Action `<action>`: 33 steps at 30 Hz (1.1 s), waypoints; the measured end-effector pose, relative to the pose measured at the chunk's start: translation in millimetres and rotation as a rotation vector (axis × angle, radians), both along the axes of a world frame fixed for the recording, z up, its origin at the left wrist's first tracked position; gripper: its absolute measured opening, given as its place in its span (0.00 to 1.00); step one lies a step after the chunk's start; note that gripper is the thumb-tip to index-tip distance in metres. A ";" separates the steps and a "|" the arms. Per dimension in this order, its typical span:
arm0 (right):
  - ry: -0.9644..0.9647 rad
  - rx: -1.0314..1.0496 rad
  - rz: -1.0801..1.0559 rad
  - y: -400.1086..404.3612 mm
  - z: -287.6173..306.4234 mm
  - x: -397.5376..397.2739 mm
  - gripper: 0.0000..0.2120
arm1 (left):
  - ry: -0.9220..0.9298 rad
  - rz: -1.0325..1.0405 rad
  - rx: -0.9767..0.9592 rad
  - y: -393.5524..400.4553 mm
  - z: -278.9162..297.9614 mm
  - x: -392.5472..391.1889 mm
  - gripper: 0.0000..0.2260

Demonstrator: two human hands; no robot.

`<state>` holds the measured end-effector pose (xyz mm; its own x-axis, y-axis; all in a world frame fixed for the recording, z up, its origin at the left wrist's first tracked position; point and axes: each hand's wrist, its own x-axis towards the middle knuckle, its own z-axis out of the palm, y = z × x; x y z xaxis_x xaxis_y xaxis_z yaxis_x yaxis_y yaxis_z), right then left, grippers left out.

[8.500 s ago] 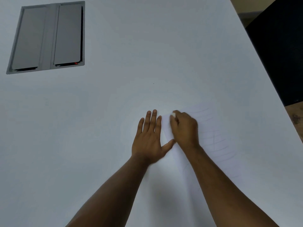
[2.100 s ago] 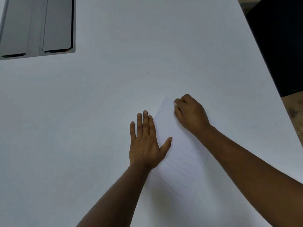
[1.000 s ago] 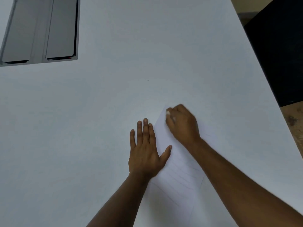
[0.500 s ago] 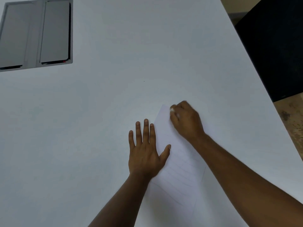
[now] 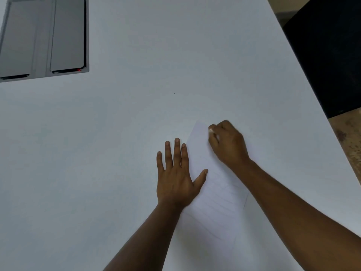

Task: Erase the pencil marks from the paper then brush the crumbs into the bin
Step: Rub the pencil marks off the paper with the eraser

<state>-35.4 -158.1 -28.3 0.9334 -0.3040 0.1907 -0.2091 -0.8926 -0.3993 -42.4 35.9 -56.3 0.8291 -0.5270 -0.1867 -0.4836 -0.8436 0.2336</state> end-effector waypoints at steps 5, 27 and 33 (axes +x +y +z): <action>0.079 0.150 0.282 47.5 5.7 -38.4 0.09 | -0.026 -0.032 -0.008 1.2 -2.8 -0.1 0.40; 0.077 -0.068 0.146 32.5 -6.4 -17.7 0.16 | -0.005 -0.014 -0.024 1.6 -1.1 -0.7 0.45; 0.047 -0.065 -0.114 -12.3 4.5 0.0 0.06 | 0.018 0.001 -0.031 0.4 2.2 -0.6 0.47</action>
